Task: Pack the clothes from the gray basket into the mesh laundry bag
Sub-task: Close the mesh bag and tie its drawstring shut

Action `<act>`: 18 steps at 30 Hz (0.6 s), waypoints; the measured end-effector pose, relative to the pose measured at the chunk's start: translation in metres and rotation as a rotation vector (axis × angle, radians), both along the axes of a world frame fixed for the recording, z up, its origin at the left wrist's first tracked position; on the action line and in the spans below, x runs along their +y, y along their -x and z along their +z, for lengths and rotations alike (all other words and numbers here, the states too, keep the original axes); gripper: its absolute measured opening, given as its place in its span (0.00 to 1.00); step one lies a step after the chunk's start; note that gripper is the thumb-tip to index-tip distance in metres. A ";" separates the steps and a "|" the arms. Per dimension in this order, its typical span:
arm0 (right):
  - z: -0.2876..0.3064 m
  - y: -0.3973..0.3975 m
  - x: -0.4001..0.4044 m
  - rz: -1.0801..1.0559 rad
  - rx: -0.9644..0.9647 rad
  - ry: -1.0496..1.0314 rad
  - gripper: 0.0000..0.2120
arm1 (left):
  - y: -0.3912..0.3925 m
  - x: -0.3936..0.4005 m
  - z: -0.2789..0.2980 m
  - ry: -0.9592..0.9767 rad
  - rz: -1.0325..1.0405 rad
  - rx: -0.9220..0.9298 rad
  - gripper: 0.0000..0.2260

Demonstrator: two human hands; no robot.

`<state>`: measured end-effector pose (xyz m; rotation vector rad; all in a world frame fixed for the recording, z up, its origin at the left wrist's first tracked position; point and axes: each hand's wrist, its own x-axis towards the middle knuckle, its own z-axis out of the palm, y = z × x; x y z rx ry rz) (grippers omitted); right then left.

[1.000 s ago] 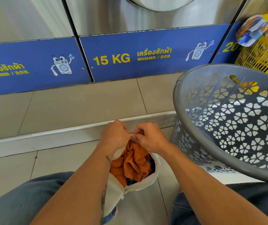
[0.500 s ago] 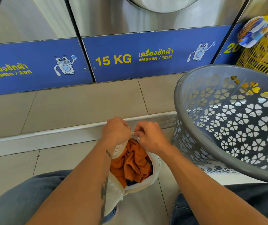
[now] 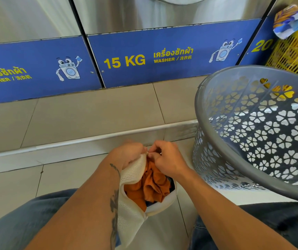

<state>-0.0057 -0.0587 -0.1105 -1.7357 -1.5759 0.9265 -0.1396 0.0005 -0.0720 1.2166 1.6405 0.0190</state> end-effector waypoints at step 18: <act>0.016 -0.027 -0.015 0.043 -0.081 0.199 0.06 | 0.016 0.005 -0.004 -0.614 -0.056 0.384 0.10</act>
